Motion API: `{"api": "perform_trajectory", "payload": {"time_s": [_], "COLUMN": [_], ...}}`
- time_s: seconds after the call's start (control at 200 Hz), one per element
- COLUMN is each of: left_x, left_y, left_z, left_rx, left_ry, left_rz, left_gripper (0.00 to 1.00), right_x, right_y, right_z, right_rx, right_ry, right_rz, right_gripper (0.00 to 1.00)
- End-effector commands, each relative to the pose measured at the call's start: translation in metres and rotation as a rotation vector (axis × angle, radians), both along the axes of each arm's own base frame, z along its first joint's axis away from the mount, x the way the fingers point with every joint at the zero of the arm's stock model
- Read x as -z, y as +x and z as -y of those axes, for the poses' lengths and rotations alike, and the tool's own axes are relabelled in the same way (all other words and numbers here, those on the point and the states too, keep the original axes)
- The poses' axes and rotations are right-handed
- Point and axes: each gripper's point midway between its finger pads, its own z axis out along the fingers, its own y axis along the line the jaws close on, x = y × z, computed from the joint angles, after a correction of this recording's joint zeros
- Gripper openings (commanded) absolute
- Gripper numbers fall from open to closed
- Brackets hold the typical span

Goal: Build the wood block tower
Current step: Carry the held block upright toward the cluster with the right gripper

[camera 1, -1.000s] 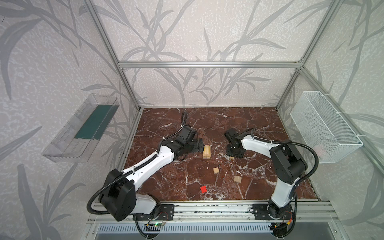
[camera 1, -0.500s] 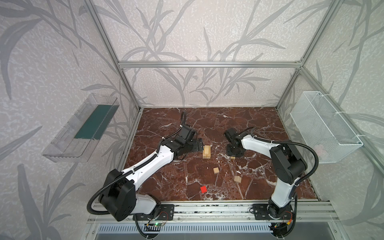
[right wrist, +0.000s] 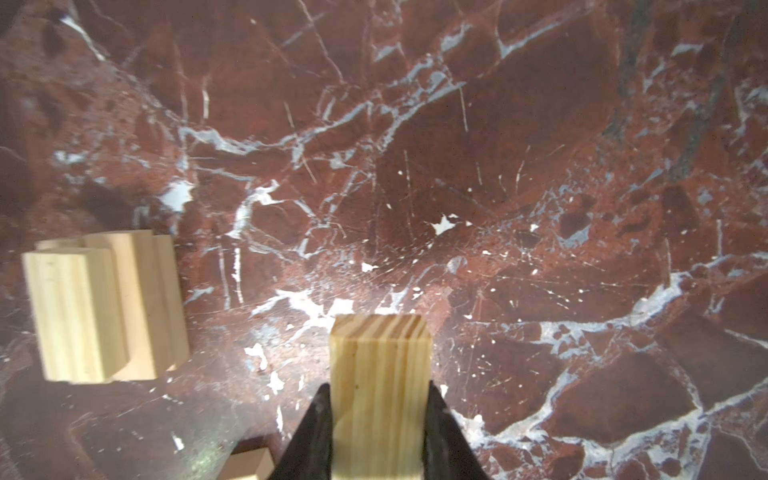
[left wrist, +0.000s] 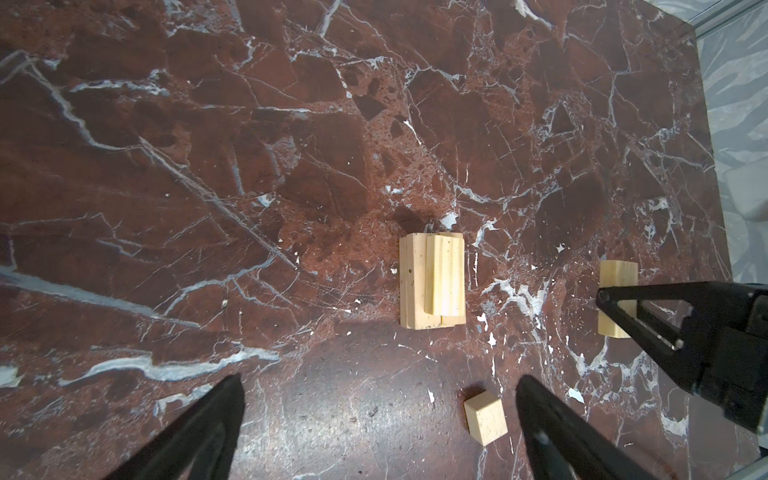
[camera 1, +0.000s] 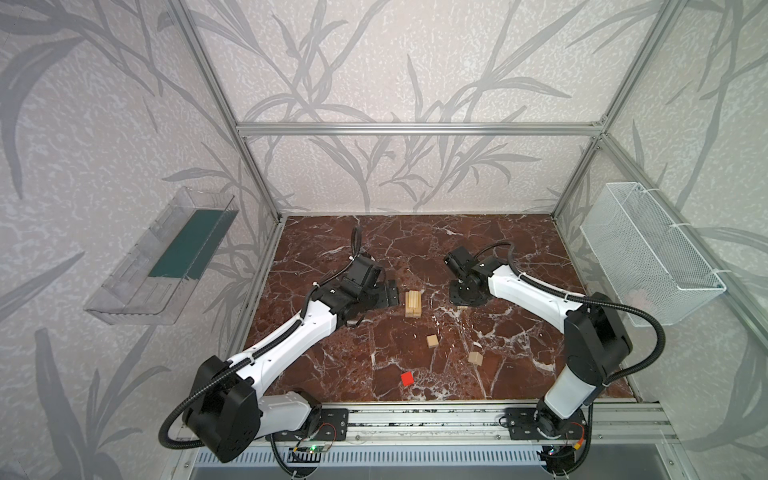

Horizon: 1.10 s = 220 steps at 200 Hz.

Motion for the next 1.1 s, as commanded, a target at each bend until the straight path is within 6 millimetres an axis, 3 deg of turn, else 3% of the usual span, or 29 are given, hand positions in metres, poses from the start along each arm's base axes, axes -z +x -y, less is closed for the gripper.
{"api": "perform_trajectory", "payload": {"time_s": [0.0, 0.31, 0.65, 1.095], "left_x": [0.003, 0.011, 0.019, 0.021], "left_y": [-0.007, -0.02, -0.027, -0.026], "left_z": [-0.015, -0.032, -0.045, -0.05], "left_rx": [-0.047, -0.093, -0.137, -0.185], "left_ry": [0.015, 0.013, 0.027, -0.004], "left_rz": [-0.01, -0.022, -0.035, -0.031], "left_gripper": [0.99, 1.0, 0.99, 0.99], "right_x": [-0.021, -0.027, -0.015, 0.01], "right_y": [-0.007, -0.005, 0.002, 0.014], "right_z": [-0.01, -0.062, -0.113, -0.136], "right_rx": [0.014, -0.01, -0.039, -0.02], "right_ry": [0.002, 0.007, 0.026, 0.028], "right_rz": [0.011, 0.048, 0.041, 0.01], "right_gripper": [0.31, 0.31, 0.3, 0.29]}}
